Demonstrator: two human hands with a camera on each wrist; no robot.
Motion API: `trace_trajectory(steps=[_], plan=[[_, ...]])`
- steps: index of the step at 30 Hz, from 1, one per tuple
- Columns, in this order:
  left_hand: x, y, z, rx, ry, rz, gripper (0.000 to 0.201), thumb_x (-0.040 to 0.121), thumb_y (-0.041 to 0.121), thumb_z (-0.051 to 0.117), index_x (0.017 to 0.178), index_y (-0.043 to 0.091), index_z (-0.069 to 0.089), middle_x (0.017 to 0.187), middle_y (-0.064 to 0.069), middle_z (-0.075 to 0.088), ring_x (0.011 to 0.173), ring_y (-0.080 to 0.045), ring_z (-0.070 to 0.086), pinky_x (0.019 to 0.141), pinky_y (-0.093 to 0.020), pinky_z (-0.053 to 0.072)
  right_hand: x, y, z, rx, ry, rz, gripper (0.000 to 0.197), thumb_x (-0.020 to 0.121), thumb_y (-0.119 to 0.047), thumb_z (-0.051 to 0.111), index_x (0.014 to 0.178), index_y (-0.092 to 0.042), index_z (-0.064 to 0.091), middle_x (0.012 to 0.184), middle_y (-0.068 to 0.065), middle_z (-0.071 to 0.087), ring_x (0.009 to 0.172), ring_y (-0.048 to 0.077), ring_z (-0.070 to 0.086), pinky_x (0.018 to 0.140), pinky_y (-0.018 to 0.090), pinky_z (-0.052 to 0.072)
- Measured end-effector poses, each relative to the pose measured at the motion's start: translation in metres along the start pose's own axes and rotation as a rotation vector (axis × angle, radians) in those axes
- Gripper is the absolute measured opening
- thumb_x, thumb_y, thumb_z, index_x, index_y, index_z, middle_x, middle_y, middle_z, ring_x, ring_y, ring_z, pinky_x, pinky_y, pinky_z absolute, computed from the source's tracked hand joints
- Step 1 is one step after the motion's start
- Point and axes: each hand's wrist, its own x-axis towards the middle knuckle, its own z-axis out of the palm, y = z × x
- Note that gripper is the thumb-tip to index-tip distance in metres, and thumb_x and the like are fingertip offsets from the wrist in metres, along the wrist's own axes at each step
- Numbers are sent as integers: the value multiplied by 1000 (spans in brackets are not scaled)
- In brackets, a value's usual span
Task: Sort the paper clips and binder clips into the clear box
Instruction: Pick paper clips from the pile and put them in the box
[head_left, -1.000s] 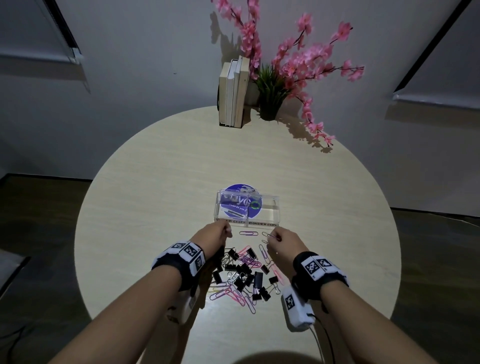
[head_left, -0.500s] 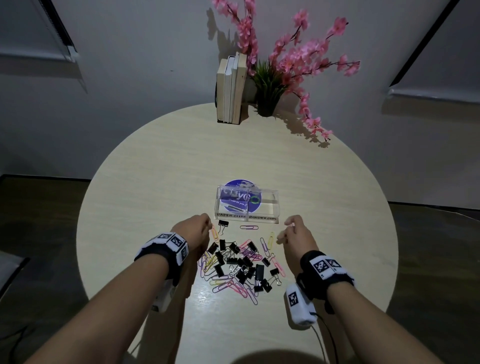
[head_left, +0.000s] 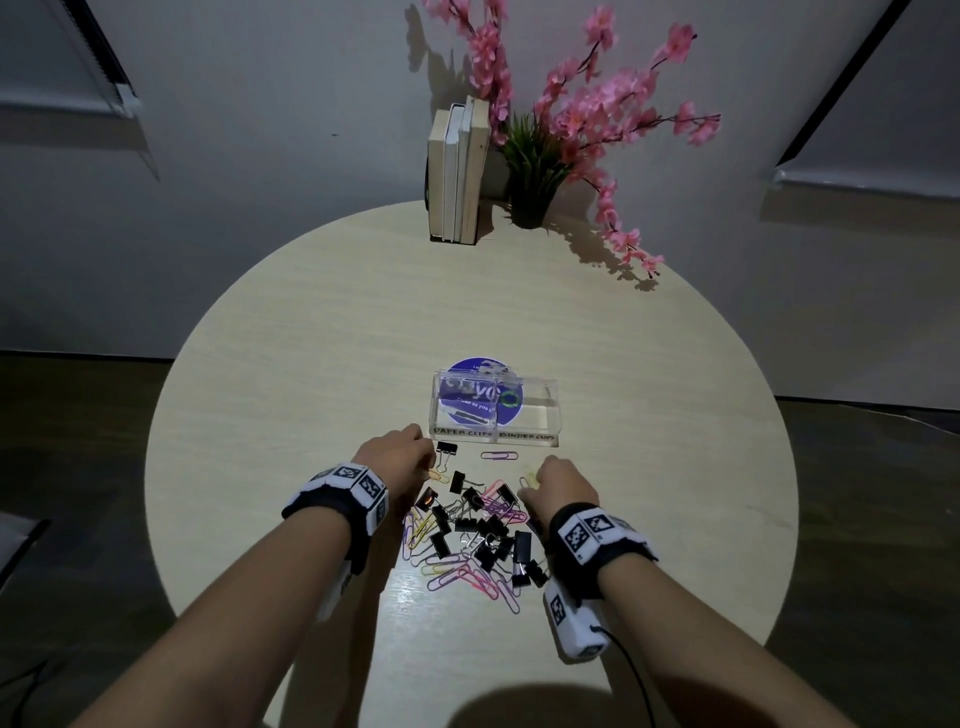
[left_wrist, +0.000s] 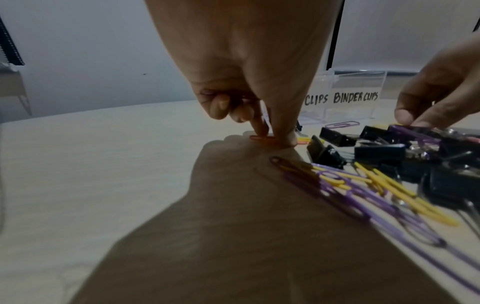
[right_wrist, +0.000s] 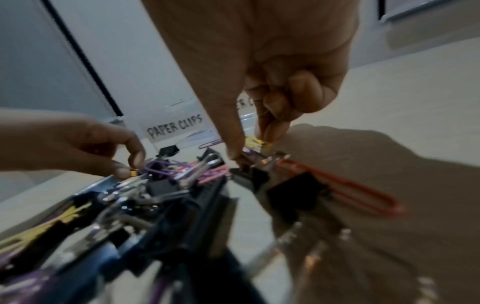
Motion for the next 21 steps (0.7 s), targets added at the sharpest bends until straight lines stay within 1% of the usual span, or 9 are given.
trace_trajectory(steps=[2,5,7,9,12,14,16,18,21], plan=[[0,1,0,-32,-24,-25,25,93,27,53,114,14,58,122,-10,54,112,-28,55,89,-37,47,5,-5,4,-53,-2,-5,33,89,-12,54,60,-11,38,77,8,52,76,28,53,65,29,39],[-1,2,0,-83,-48,-66,25,93,26,55,113,12,59,121,-10,58,114,-27,55,92,-36,46,7,-10,4,-95,-52,-26,37,88,0,47,57,-12,31,65,4,42,75,27,48,65,28,37],[-1,2,1,-113,-65,-91,25,93,24,54,114,12,57,122,-10,61,113,-28,57,92,-36,47,6,-12,3,-134,-77,-72,25,89,0,45,66,-9,40,72,6,46,78,27,49,67,29,39],[-2,3,2,-108,-80,-98,27,94,22,51,118,11,54,123,-11,61,113,-29,57,92,-37,47,4,-13,3,-193,-76,-127,7,90,-3,45,89,-6,51,92,13,55,87,30,55,74,34,45],[-6,5,5,-39,-87,-71,32,97,22,44,124,8,51,127,-14,55,116,-31,55,95,-39,47,3,-13,4,-263,-61,-201,25,91,-7,46,115,-1,52,121,17,52,108,34,57,87,38,48],[-9,6,8,-29,-70,-74,33,97,22,40,125,7,49,127,-16,53,115,-32,55,94,-40,47,4,-12,1,-253,-77,-228,22,91,-9,46,112,-3,52,118,17,52,104,33,56,84,38,47],[-13,4,8,-58,-51,-96,31,98,21,38,122,5,48,126,-17,55,113,-33,56,91,-41,47,5,-8,-5,-213,-70,-239,7,92,-10,43,97,-9,46,98,15,52,87,30,54,70,34,42],[-17,-1,9,-112,-34,-112,29,99,19,36,121,4,49,125,-17,56,112,-33,56,91,-40,46,4,-3,-11,-158,-59,-223,4,92,-11,40,96,-10,39,89,13,55,80,31,56,61,31,39],[-25,-6,11,-249,2,-160,30,101,20,34,122,6,50,128,-17,55,114,-33,56,94,-37,44,0,12,-18,-34,-17,-172,22,94,-15,38,115,-8,43,102,18,64,94,34,62,74,36,47]])
